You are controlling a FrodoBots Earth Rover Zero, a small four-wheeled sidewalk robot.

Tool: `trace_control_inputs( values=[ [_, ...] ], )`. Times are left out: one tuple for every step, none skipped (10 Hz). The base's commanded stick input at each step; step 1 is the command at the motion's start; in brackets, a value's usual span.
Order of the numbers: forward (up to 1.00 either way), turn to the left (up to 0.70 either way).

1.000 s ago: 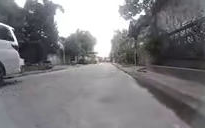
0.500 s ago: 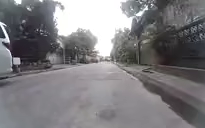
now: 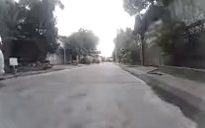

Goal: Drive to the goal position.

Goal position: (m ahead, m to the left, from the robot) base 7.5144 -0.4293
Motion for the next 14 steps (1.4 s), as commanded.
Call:
trace_control_inputs(
  values=[
    [1.0,0.01],
    [1.0,0.01],
    [1.0,0.01],
    [1.0,0.01],
    [1.0,0.01],
    [1.0,0.01],
    [1.0,0.01],
    [1.0,0.01],
    [1.0,0.01],
    [1.0,0.01],
    [1.0,0.01],
    [1.0,0.01],
    [1.0,0.01],
    [1.0,0.01]
  ],
)
